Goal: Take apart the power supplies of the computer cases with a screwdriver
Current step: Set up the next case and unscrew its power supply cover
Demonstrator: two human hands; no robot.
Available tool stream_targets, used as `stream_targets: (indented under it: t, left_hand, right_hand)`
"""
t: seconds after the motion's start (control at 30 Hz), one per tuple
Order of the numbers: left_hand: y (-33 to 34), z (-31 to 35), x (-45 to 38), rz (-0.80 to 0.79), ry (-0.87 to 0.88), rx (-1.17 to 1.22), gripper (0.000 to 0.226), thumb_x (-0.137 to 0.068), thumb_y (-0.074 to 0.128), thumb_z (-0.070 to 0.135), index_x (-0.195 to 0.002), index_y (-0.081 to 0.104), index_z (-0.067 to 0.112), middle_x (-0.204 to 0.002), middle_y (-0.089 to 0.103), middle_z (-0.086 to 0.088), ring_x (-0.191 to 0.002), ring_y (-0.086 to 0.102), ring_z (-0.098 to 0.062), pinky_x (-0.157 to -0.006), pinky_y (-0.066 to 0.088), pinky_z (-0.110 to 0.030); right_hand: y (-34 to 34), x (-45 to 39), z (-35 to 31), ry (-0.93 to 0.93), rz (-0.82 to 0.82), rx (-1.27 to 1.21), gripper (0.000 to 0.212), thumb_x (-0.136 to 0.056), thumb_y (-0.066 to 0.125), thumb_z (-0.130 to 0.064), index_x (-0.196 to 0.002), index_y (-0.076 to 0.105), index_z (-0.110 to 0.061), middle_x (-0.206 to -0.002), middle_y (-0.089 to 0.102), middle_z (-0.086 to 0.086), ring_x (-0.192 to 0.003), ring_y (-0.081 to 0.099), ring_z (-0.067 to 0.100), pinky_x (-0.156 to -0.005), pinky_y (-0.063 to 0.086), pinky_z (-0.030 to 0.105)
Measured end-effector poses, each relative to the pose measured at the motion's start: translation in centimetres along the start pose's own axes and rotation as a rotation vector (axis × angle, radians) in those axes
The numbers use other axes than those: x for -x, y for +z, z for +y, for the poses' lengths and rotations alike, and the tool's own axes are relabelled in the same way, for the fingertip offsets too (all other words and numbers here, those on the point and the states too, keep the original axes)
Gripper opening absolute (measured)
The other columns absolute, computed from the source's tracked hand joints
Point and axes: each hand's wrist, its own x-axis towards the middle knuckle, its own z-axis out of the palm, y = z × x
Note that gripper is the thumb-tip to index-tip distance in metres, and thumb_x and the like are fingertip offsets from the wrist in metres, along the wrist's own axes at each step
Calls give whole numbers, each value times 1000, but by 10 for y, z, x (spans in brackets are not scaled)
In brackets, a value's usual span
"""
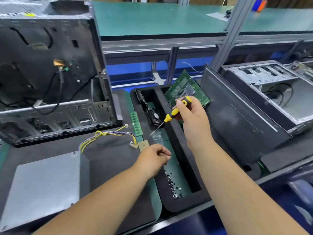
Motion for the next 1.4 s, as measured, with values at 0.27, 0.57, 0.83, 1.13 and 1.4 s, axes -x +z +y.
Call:
stream_targets:
  t: [0.27,0.57,0.83,1.13,1.4]
  left_hand:
    - [28,3,-11,12,0,-21,16,-93,66,12,-99,71,26,-96,72,10,-88,64,-5,-81,49,-15]
    - [-34,16,10,179,151,-222,17,-91,67,14,-92,73,29,-90,73,14,-88,66,-6,-83,50,-21]
    - [-136,-3,50,431,162,-398,18,-89,67,18,-90,69,35,-92,69,20,-89,59,7,-74,41,-6]
    - [-206,-49,68,404,82,-532,23,-79,80,30,-91,62,39,-97,62,17,-95,58,-4,-85,46,-25]
    - [-223,-65,66,376,154,-497,17,-81,77,34,-79,61,41,-89,65,19,-90,57,2,-83,48,-25]
  right_hand:
    - [-27,-7,14,33,-34,-35,7,-98,58,-17,-91,60,-19,-68,63,-10,-66,63,6,-64,54,18]
    - [1,-7,14,42,-81,-95,8,-100,56,-17,-93,59,-19,-71,64,-6,-68,65,13,-71,54,27]
    - [78,5,-2,15,-214,-169,8,-101,55,-10,-93,57,-13,-68,61,-8,-67,65,13,-68,53,20]
    - [151,30,1,19,-361,13,6,-97,57,-20,-91,60,-22,-73,65,-6,-71,68,12,-70,56,26]
    - [177,42,13,4,-393,272,8,-96,59,-30,-92,58,-37,-82,68,-14,-84,67,10,-83,54,39]
